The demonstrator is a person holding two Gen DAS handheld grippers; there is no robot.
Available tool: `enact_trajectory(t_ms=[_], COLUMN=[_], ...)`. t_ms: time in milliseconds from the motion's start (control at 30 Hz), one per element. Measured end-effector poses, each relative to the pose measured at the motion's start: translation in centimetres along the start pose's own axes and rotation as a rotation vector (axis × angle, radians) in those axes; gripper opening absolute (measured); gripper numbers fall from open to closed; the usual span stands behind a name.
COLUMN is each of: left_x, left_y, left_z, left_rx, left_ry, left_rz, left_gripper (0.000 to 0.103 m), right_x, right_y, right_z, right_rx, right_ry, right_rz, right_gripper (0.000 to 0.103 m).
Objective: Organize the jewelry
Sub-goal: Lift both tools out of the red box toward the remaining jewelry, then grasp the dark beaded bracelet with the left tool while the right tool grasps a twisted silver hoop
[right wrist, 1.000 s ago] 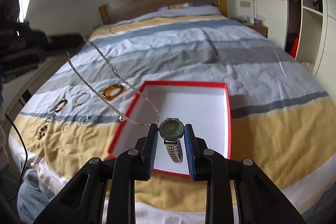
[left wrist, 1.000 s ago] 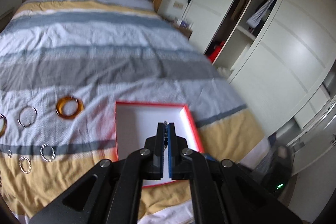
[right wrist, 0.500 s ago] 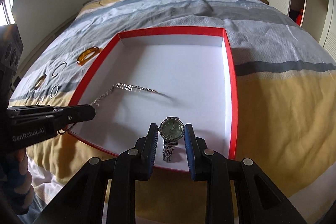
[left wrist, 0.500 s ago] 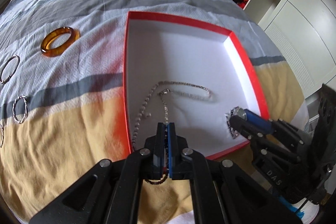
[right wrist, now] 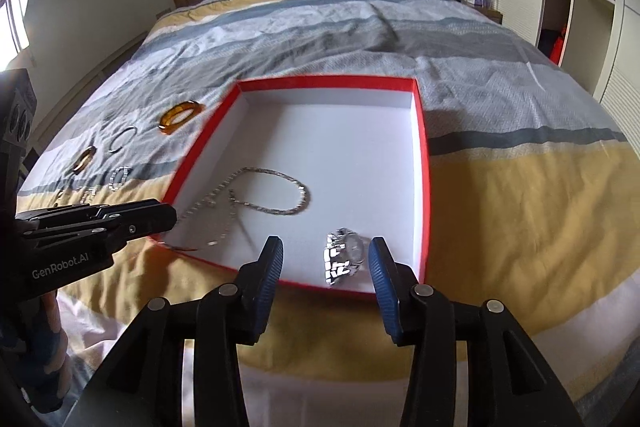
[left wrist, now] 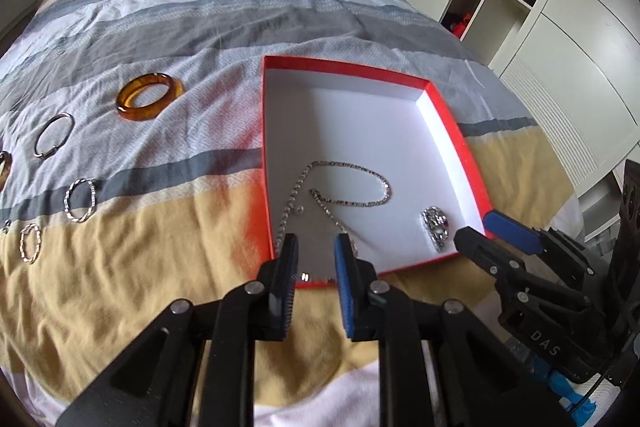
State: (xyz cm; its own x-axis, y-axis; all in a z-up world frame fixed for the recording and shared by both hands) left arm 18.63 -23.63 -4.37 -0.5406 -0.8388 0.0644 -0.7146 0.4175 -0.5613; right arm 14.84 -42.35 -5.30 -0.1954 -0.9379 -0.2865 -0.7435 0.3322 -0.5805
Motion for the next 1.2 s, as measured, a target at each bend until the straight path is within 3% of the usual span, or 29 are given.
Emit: enact_trajectory(t_ms=[300,600,867,1000,1200], left_x=[-2.2,-11.4,-21.1,-24.9,-28.1], left_y=[4.1,11.0,16.9,18.7,19.0], left_z=[-6.6,-13.1,-15.9,-15.6,-14.1], left_rx=[0.028,0.055,0.054,0.042,0.044], left_ry=[-0.046,-0.205,-0.325,-0.346,-0.339], left_rz=[-0.016,-0.116,-0.22,-0.256,-0.275], left_gripper=[0.029,0.031,0.039,0.039,0.039], right_x=[-4.8,-12.1,-18.5,-20.7,-22.8], right_y=[2.5,3.8,4.1,4.3,4.1], right_z=[-4.6,-6.3,-4.2,-2.1,2.1], right_rx=[0.025,0.029,-0.006,-0.037,-0.09], right_ry=[-0.053,-0.12,-0.167,-0.176,-0.177], right_rz=[-0.046,-0.126,-0.194,-0.235,-0.267], right_gripper=[0.045,0.045,0.045,0.045,0.045])
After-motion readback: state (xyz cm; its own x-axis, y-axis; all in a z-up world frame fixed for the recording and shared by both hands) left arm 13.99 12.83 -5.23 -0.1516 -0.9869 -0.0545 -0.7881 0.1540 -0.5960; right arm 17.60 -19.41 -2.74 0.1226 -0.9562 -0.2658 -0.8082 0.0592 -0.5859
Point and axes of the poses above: each gripper's, at about its wrist camera, not at the fingertips, and z roughly the way its jaws point, x to its right, y to its underside, the point moved 3 cm from there along z, roughly the way its jaws point, and after that the axes turned 15 degrees about z, right-handed, at the moved point
